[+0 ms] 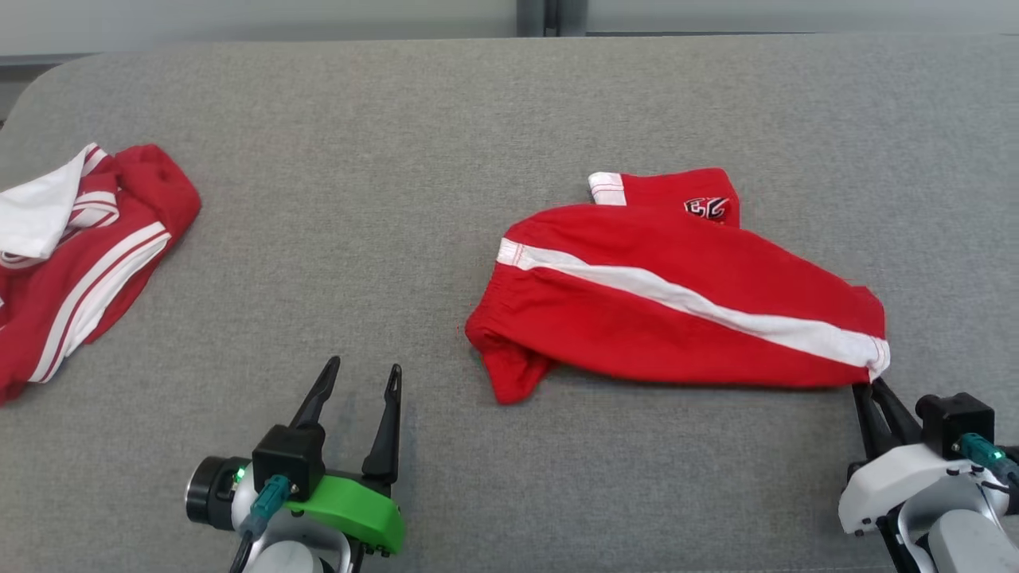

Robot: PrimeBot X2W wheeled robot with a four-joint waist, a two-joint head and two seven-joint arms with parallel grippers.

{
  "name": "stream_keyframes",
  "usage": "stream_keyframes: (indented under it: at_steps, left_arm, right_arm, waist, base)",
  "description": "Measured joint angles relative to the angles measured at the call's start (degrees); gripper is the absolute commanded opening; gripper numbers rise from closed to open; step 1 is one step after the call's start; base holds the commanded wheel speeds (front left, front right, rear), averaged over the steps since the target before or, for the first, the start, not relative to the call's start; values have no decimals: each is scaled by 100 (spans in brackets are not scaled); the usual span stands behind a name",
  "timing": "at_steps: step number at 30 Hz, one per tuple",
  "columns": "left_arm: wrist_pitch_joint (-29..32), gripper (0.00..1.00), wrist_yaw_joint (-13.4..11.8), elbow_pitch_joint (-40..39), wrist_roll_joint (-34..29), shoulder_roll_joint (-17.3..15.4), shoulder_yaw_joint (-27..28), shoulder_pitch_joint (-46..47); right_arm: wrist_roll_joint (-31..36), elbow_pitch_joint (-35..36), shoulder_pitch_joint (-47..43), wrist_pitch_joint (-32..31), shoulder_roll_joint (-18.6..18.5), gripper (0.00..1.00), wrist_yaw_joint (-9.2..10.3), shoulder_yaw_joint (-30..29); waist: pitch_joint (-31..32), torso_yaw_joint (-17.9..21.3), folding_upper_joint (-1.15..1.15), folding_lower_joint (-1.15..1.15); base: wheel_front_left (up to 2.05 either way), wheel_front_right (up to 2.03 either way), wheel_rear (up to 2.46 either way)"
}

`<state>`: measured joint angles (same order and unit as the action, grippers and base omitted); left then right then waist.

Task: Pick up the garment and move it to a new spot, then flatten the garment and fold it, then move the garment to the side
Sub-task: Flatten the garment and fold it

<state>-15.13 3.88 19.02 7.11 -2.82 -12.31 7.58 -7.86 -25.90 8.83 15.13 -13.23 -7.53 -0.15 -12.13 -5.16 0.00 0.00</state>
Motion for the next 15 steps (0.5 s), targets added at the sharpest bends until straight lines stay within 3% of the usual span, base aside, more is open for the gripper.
stream_keyframes:
  at_steps: [1, 9, 15]
  left_arm:
    - [0, 100, 0, 12, 20, 0, -16, 12]
    - [0, 100, 134, -1, 325, 0, -29, 416]
    - [0, 100, 255, 802, 923, 0, -339, 1089]
  right_arm:
    - [2, -123, -24, 0, -3, 100, 0, -3]
    - [272, -198, 7, 0, 302, 100, 0, -450]
    - [361, -25, 55, 0, 441, 100, 0, -397]
  waist:
    - [24, 50, 0, 0]
    - [177, 373, 0, 0]
    - [183, 590, 0, 0]
  base:
    - [0, 0, 0]
    - [0, 0, 0]
    - [0, 0, 0]
